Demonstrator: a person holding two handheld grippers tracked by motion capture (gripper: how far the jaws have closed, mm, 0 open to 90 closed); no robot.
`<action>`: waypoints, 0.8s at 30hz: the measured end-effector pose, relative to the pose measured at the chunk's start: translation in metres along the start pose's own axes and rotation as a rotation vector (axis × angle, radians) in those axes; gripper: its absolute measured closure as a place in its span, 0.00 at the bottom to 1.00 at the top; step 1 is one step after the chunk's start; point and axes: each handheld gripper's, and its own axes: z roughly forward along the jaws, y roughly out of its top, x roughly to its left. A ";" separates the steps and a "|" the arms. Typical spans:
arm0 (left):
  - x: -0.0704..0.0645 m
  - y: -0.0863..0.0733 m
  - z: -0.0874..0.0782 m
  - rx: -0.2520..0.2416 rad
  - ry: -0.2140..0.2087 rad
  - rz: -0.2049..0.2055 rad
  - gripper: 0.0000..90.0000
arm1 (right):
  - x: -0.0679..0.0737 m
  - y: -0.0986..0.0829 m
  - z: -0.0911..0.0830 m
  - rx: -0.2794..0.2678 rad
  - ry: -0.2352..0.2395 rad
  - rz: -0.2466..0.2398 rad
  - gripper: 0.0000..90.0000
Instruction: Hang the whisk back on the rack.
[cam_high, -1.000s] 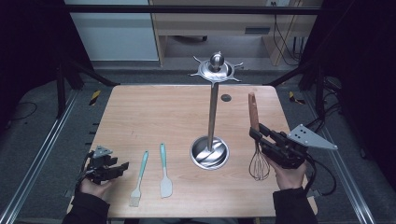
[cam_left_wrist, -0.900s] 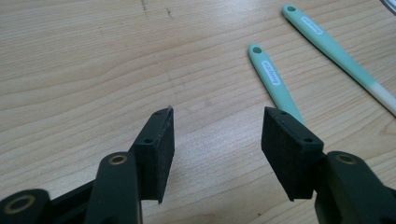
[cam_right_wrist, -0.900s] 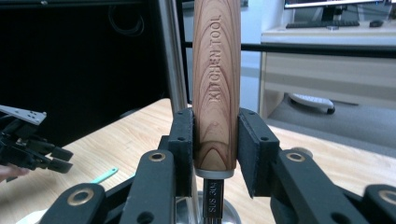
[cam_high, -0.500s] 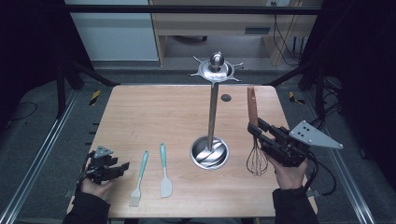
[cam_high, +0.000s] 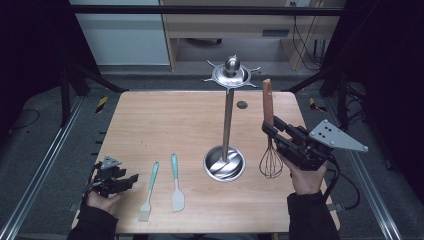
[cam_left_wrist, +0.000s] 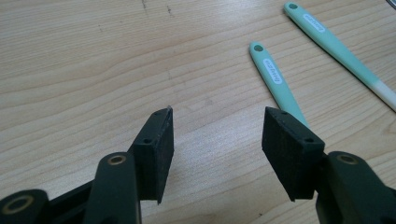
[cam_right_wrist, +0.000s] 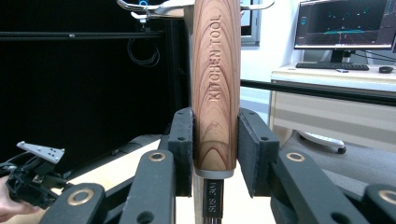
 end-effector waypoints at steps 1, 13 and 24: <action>0.000 0.000 0.000 -0.001 0.000 0.000 0.48 | 0.000 0.001 0.002 0.003 -0.001 0.005 0.77; 0.000 0.000 0.000 -0.002 0.002 -0.002 0.48 | 0.000 0.001 0.012 0.005 0.017 0.007 0.77; 0.000 0.000 0.000 -0.001 0.001 -0.003 0.48 | 0.001 0.002 0.013 0.012 0.030 -0.004 0.77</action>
